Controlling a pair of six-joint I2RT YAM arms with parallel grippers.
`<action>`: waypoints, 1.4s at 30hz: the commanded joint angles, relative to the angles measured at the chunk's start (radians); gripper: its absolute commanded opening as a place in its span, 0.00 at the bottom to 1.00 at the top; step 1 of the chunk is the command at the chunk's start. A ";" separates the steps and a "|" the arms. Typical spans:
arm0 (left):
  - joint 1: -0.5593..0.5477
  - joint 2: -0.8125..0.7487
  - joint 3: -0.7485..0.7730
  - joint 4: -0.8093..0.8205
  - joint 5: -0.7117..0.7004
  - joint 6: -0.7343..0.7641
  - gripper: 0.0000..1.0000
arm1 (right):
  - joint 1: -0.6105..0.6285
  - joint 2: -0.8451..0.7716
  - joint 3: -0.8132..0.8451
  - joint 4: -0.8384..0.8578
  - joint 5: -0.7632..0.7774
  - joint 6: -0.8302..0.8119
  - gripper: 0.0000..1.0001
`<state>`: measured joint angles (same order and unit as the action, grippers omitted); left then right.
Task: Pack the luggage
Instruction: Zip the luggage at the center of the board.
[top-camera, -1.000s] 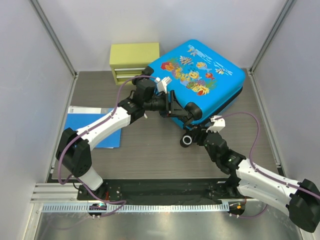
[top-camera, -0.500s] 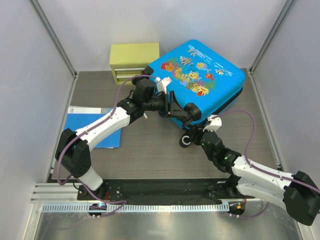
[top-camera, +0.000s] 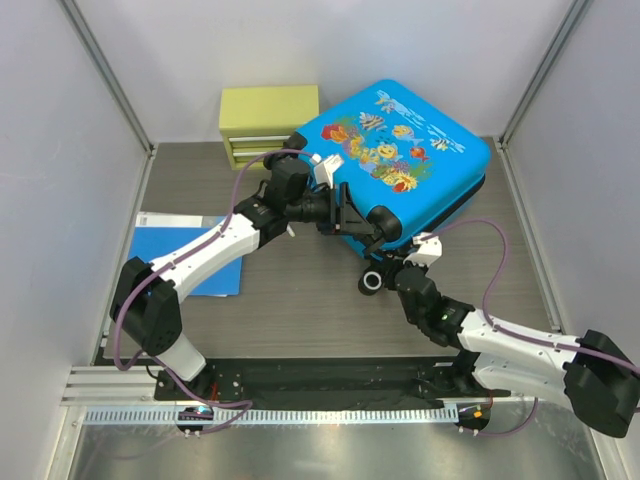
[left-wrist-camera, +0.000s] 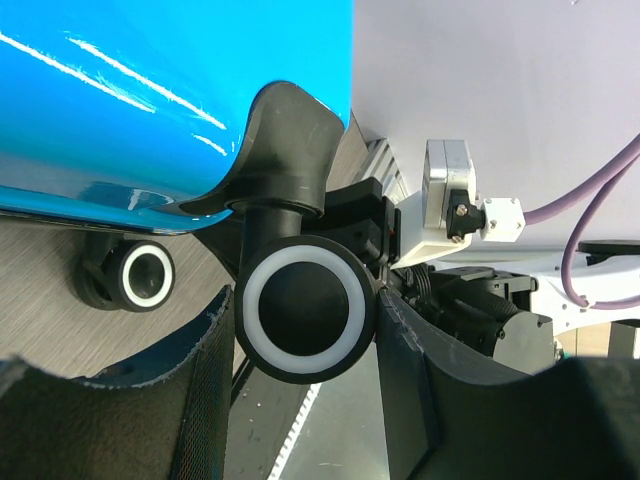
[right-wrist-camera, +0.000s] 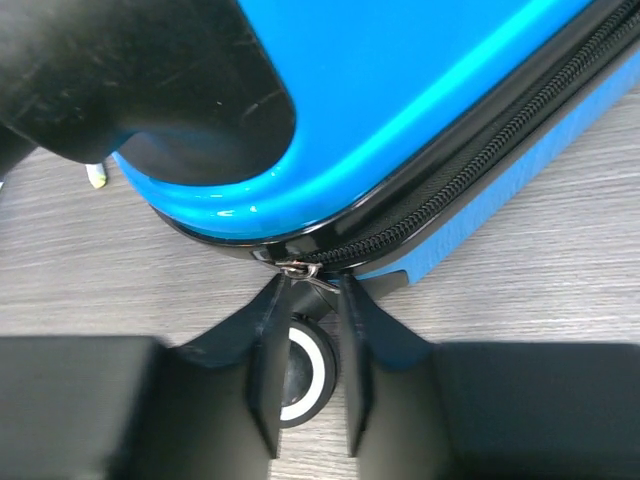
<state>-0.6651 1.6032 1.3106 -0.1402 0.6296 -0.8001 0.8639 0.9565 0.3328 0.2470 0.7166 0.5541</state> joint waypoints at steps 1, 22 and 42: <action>0.101 -0.045 0.036 0.071 -0.191 0.087 0.00 | 0.012 0.022 0.035 0.141 0.103 0.043 0.26; 0.121 -0.043 0.032 0.079 -0.188 0.095 0.00 | 0.027 -0.150 -0.009 -0.018 0.233 0.063 0.01; 0.128 -0.039 0.041 0.125 -0.099 0.094 0.00 | 0.026 -0.185 0.002 -0.049 -0.123 -0.031 0.45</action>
<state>-0.6388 1.6012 1.3102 -0.1513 0.6823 -0.7799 0.8879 0.8108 0.2920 0.2073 0.6655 0.5350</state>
